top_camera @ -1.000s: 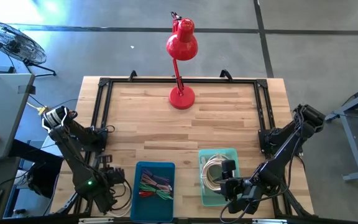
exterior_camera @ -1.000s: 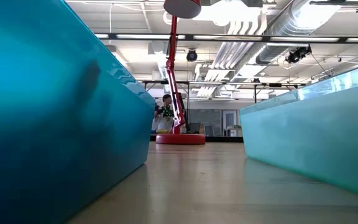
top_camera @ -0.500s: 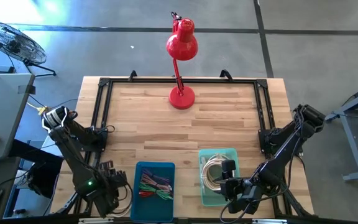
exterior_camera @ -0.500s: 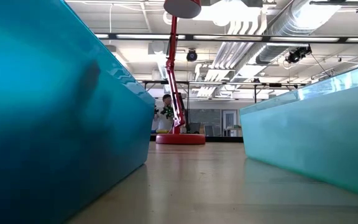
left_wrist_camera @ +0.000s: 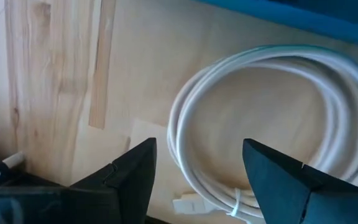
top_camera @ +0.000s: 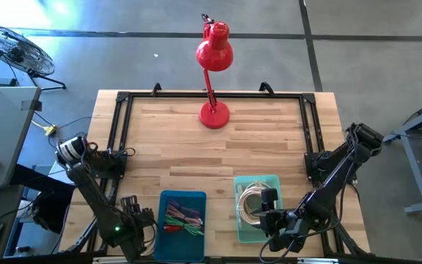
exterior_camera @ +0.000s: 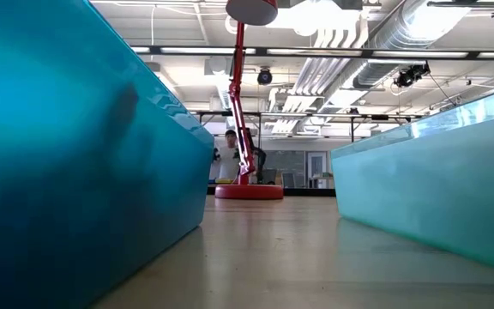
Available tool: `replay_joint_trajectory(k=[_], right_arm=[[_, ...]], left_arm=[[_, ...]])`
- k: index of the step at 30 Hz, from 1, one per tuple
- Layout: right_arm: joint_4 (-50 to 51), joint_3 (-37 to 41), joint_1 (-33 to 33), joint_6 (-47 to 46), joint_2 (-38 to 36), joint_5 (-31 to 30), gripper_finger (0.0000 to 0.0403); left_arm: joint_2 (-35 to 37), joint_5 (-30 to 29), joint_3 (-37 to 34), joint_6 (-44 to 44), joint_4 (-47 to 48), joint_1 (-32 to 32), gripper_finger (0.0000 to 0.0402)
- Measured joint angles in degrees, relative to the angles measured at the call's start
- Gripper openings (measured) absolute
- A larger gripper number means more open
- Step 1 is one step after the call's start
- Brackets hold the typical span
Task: Pick & Place USB Port
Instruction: Put the white USB cable into the green bin
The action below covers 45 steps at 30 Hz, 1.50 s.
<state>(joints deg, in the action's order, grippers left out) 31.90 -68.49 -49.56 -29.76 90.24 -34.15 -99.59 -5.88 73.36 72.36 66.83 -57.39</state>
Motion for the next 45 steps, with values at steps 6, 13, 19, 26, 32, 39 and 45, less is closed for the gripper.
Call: replay_joint_trajectory(k=[6, 13, 19, 26, 32, 39, 45], right_arm=[[0.01, -0.02, 0.0, 0.13, 0.0, -0.34, 0.0169], [0.03, -0.02, 0.0, 0.2, 0.0, -0.39, 0.0169], [0.04, -0.02, 0.0, 0.2, 0.0, -0.37, 0.0169], [0.04, -0.02, 0.0, 0.22, 0.01, -0.37, 0.0169], [0.04, -0.02, 0.0, 1.72, 0.02, -1.54, 0.0169], [0.02, -0.02, 0.02, 1.56, 0.02, -2.97, 0.0169], [0.01, -0.02, 0.0, 0.53, 0.02, -1.54, 0.0169]], left_arm=[[-0.44, 0.81, -0.02, 1.24, 0.72, 0.02, 0.0233], [-0.44, 1.46, -0.04, 1.62, 0.59, 0.02, 0.0233], [-0.44, 1.89, -0.04, -0.07, 1.23, 0.02, 0.0233], [-0.44, 0.45, -0.07, -1.2, 4.83, 0.02, 0.0233], [-0.14, 1.89, -0.07, -6.03, 5.16, 0.1, 0.0233], [5.38, 3.75, -0.09, -10.01, 5.61, 1.3, 0.0233], [12.04, -5.05, -0.09, -5.85, 7.03, 0.15, 0.0233]])
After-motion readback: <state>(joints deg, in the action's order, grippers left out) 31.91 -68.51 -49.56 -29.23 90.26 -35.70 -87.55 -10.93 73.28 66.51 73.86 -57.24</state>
